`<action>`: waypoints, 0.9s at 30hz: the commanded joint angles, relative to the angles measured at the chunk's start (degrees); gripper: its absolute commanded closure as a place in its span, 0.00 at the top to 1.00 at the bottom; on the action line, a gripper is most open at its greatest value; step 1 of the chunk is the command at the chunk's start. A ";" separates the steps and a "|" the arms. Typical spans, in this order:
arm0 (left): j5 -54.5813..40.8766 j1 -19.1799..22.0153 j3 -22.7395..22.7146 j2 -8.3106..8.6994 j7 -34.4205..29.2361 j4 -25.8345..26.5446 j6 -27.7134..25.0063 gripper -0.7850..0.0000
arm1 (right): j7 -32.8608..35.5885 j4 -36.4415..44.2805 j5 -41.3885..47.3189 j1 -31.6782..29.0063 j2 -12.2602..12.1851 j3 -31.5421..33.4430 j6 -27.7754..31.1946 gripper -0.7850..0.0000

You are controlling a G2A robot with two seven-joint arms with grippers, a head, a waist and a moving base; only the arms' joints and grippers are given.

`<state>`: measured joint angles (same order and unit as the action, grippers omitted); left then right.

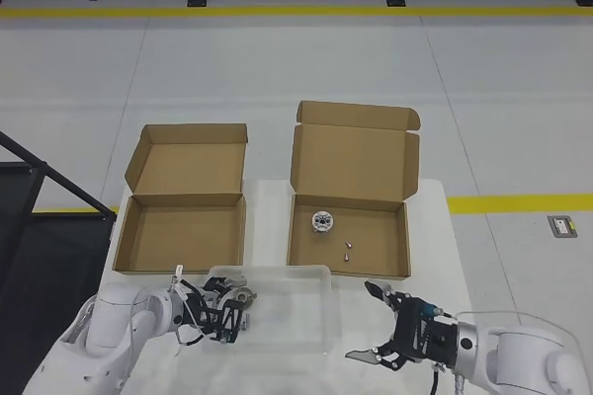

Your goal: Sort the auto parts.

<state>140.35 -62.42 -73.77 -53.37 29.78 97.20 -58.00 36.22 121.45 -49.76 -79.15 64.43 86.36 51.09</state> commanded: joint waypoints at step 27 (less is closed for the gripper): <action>-12.97 17.75 21.09 3.12 -9.33 -13.52 0.00 1.00 | 0.00 0.00 0.00 -0.01 0.00 0.00 0.00 1.00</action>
<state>126.72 -44.57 -52.58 -50.24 20.41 83.62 -58.00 36.22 121.45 -49.76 -79.16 64.43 86.36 51.09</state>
